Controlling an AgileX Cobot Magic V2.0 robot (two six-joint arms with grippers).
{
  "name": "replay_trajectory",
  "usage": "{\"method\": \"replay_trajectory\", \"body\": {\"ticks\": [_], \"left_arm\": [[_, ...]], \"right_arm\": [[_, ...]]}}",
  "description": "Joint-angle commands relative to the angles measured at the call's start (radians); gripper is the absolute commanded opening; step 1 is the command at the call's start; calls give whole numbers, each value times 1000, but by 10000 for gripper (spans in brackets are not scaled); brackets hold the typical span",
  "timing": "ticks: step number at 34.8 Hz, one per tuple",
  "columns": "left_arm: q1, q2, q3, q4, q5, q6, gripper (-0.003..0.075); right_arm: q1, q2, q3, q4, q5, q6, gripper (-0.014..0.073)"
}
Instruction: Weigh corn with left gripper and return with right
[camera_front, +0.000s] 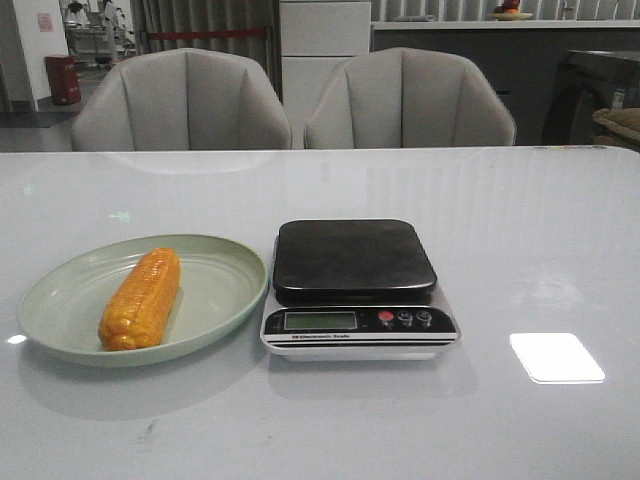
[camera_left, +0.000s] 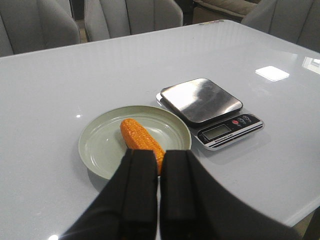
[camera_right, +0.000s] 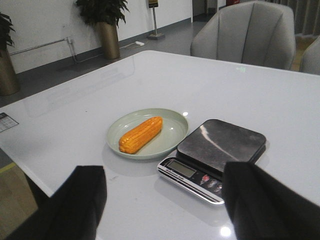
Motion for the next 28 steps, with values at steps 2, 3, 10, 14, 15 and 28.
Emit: {"method": "replay_trajectory", "body": {"ticks": [2, 3, 10, 14, 15, 28], "left_arm": [[4, 12, -23, 3, -82, -3, 133], [4, 12, -23, 3, -81, -3, 133], [4, 12, -23, 3, -81, -3, 133], [4, 12, -23, 3, -81, -3, 133], [4, 12, -23, 3, -81, -3, 133], [4, 12, -23, 3, -81, -3, 133]], "right_arm": [[-4, -7, 36, -85, -134, -12, 575], [-4, -6, 43, -96, -142, -12, 563], [-4, -6, 68, -182, -168, -12, 122], [-4, -6, 68, -184, -161, -12, 185], [-4, -6, 68, -184, -161, -12, 186], [-4, -6, 68, -184, -161, -12, 182]]}}
